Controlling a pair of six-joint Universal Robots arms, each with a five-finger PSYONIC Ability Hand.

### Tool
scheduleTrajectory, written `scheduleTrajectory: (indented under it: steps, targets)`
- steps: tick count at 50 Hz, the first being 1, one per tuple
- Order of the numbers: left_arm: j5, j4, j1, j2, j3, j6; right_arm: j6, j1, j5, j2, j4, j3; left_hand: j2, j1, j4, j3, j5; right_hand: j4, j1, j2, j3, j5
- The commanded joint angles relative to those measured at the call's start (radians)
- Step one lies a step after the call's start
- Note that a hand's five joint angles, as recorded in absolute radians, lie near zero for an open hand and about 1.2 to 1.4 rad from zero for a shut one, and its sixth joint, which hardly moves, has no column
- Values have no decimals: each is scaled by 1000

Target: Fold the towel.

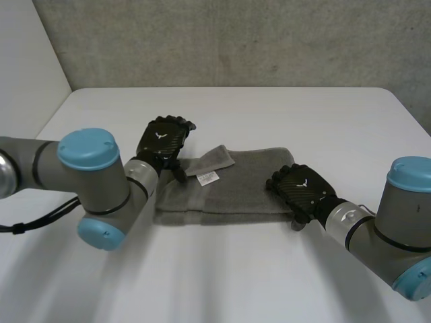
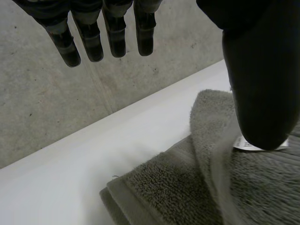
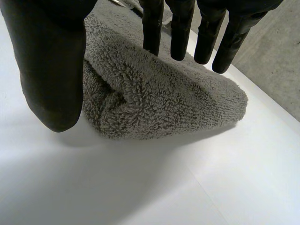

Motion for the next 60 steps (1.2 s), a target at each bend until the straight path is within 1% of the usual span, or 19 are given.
scheduleTrajectory:
  steps: [1, 10, 17, 19, 21, 23, 25, 27, 36, 38, 39, 41, 42, 45, 46, 55, 58, 59, 60]
  targets:
    - [-2, 1, 2, -129, 105, 5, 0, 2, 3, 0, 0, 0, 5, -44, -56, -42, 18, -78, 23, 33, -50, 4]
    - [-2, 15, 3, -162, 135, 25, 0, 5, 6, 0, 1, -3, 8, -41, -56, -42, 20, -78, 23, 33, -50, 4]
    - [-22, 92, 14, -177, 161, 114, 0, 6, 6, 0, 1, -3, 23, -27, -56, -42, 35, -78, 23, 33, -50, 4]
    - [-34, 101, 20, -177, 161, 141, 0, 8, 6, -2, 1, -5, 26, -24, -56, -42, 38, -78, 23, 33, -50, 4]
    - [-80, 109, 37, -174, 155, 177, 0, 8, 6, -2, 1, -5, 23, -27, -56, -42, 35, -78, 20, 31, -50, 1]
    - [-80, 109, 37, -174, 155, 177, 0, 8, 6, -2, 1, -6, 23, -27, -56, -42, 35, -78, 20, 31, -50, 1]
    - [-100, 106, 69, -157, 130, 181, 0, 9, 6, -2, 1, -6, 23, -27, -56, -42, 35, -78, 20, 31, -50, 1]
    - [-100, 104, 68, -145, 113, 181, 0, 9, 6, -2, 1, -8, 23, -27, -56, -42, 35, -78, 20, 31, -50, 1]
    - [-95, 96, 48, -41, -22, 178, 0, 12, 8, -2, 1, -12, 35, -15, -56, -42, 47, -78, 23, 33, -50, 4]
    - [-59, 95, 35, 16, -101, 178, 0, 11, 9, -2, 0, -12, 58, 9, -56, -42, 70, -78, 23, 33, -50, 4]
    - [-59, 95, 35, 16, -102, 178, 0, 11, 9, -2, 0, -12, 58, 9, -56, -42, 70, -78, 23, 33, -50, 4]
    - [-2, 87, 34, 80, -181, 177, 0, 11, 9, -2, -2, -9, 61, 12, -56, -42, 73, -78, 35, 45, -50, 16]
    - [-2, 87, 34, 81, -181, 177, 0, 11, 9, -2, -2, -9, 61, 12, -56, -42, 73, -78, 35, 45, -50, 16]
    - [46, 73, 37, 146, -262, 177, 0, 9, 8, -5, -2, -8, 64, 15, -56, -42, 76, -78, 99, 110, -50, 81]
    - [59, 69, 40, 175, -295, 177, 0, 6, 8, -6, -2, -6, 64, 15, -56, -42, 76, -78, 181, 191, -50, 162]
    - [75, 47, 35, 246, -384, 180, 0, -3, 3, -3, -2, 8, 61, 12, -56, -42, 73, -78, 408, 418, -50, 389]
    - [73, 47, 43, 258, -402, 177, -6, -12, -3, -9, -2, 29, 58, 9, -56, -42, 70, -78, 727, 737, -50, 708]
    - [73, 47, 45, 262, -407, 177, -6, -12, -3, -9, -2, 29, 58, 9, -56, -42, 70, -78, 728, 738, -50, 709]
    - [73, 47, 45, 262, -407, 177, -20, -27, -6, -20, -2, 40, 58, 9, -56, -42, 70, -78, 841, 851, -50, 822]
